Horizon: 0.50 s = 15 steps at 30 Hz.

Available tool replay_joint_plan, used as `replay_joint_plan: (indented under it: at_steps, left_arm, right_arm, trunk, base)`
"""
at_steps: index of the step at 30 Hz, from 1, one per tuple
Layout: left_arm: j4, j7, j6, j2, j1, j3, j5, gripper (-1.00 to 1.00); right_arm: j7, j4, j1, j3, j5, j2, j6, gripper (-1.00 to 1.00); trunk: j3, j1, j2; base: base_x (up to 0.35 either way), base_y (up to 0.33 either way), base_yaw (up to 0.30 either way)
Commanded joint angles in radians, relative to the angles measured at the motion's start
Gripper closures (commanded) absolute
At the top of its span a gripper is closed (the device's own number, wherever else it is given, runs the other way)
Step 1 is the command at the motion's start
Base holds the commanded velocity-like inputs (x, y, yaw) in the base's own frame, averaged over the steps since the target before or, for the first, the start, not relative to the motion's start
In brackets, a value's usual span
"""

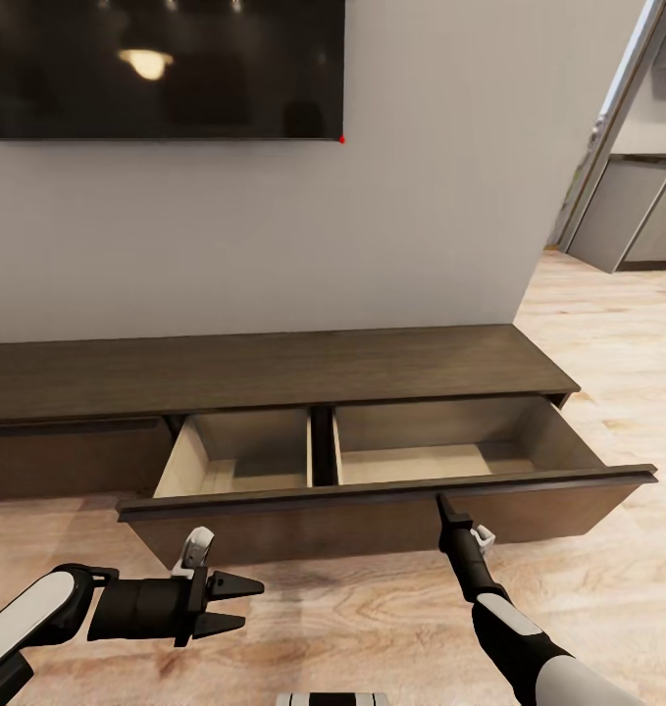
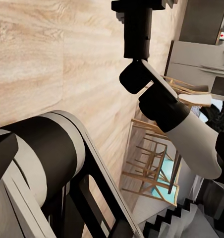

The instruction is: Place each of the two pumpkins and all three candles from the living room inside a cabinet in the living room (use any cabinet), then make sure every cabinet is closed, and position the cauldron so it is next to a table in the living room.

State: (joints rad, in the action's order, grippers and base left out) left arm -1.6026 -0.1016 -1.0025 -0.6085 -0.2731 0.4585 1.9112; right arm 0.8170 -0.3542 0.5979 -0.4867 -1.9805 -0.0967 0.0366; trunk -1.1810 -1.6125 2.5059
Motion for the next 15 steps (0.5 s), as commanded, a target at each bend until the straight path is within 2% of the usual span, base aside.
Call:
replay_joint_plan:
  at_steps: [1, 15]
  left_arm:
    - [0.000, -0.010, -0.001, 0.000, -0.001, 0.002, 0.011, -1.00]
    - [0.000, -0.010, -0.001, 0.000, -0.001, 0.002, 0.011, -1.00]
  right_arm:
    - [0.010, -0.011, 0.000, -0.033, 0.006, 0.000, 0.002, 1.00]
    - [0.010, -0.011, 0.000, -0.033, 0.006, 0.000, 0.002, 1.00]
  trunk:
    - [-0.001, 0.000, 0.000]
    - [-0.001, 0.000, 0.000]
  base:
    - [-0.004, 0.000, 0.000]
    - [-0.029, 0.000, 0.000]
